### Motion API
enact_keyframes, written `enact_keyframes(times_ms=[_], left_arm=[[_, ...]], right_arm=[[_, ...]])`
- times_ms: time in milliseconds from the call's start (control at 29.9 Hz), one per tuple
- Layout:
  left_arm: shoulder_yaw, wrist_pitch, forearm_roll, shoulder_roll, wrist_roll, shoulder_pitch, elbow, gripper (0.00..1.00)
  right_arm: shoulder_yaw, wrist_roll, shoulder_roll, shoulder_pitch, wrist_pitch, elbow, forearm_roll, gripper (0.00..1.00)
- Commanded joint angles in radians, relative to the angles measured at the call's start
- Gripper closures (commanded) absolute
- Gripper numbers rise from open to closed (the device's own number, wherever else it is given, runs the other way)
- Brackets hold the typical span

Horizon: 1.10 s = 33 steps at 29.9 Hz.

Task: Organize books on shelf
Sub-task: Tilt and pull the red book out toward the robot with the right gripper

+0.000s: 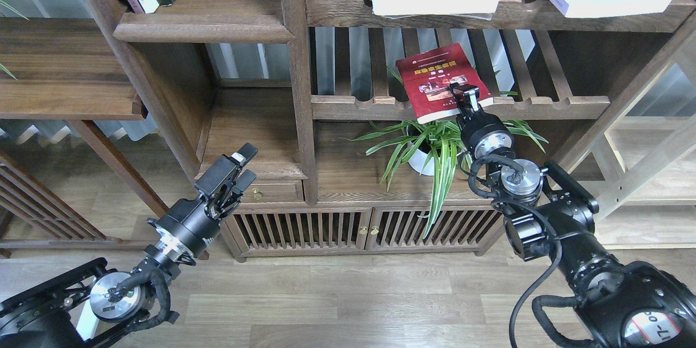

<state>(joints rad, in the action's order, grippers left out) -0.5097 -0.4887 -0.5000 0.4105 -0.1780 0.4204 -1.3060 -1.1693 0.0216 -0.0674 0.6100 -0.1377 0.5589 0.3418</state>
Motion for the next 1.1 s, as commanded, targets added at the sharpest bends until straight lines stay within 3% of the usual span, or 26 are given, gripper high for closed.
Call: enact_keyframes(times_ms=[0,301,669,1070], left_arm=[[-0.004,0.0,0.0,-0.002,0.0,0.0,0.001,0.01],[-0.006,0.0,0.0,-0.002,0.002,0.0,0.001,0.01],[-0.006,0.0,0.017,-0.001,0.009,0.001,0.001,0.01],[-0.009,0.0,0.04,-0.067,0.009,0.067,0.05,0.01]], right_arm=[[-0.001,-0.002,-0.002,-0.006,-0.055,0.001,0.002,0.94],[-0.015,-0.015,-0.031,-0.071,-0.069,0.097,0.013,0.94],[-0.012,-0.06,-0.034,-0.246,-0.351,0.249,0.026,0.95],[0.014,-0.095,-0.041,-0.433,-0.351,0.355,0.025,0.95]])
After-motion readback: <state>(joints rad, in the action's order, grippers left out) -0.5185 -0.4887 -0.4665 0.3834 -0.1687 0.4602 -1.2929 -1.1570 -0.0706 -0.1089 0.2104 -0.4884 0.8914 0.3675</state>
